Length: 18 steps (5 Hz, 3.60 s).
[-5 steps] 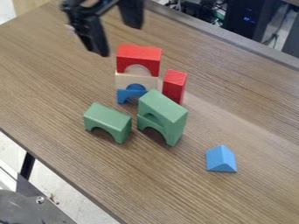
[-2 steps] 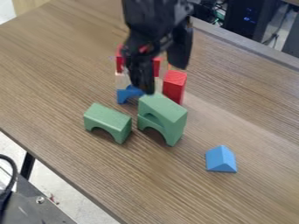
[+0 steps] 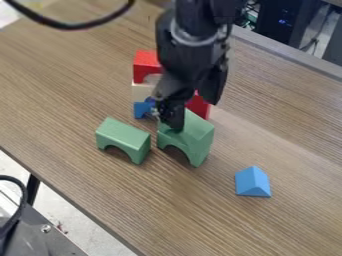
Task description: Take the green arch off of the other green arch and put it on top of the red arch
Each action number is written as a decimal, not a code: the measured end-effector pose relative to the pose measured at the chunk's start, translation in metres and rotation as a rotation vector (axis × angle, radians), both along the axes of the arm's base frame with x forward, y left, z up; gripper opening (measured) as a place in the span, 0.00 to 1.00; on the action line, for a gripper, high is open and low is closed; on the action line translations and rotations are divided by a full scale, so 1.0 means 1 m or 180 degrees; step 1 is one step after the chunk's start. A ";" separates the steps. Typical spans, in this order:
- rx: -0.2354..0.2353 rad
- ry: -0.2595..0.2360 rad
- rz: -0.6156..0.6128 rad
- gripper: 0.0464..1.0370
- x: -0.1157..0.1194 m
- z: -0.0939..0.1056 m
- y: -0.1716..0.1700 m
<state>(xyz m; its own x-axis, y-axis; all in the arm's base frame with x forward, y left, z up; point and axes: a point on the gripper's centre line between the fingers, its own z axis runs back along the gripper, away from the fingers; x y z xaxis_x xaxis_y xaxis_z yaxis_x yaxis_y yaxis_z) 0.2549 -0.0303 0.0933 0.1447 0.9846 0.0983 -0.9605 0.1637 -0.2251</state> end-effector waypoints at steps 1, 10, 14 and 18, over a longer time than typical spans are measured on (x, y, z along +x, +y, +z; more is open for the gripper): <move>0.0069 -0.0011 -0.0046 0.96 0.001 -0.009 0.002; -0.0224 -0.0650 0.1205 0.51 0.040 0.106 0.037; -0.0577 -0.0264 0.2165 0.51 0.058 0.085 0.076; -0.0429 -0.0136 0.2162 0.51 0.043 0.062 0.081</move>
<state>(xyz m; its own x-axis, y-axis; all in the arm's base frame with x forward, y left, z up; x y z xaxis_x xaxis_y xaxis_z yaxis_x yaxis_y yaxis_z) 0.2983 0.0511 0.1554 -0.5092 0.8597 -0.0394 -0.8301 -0.5027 -0.2411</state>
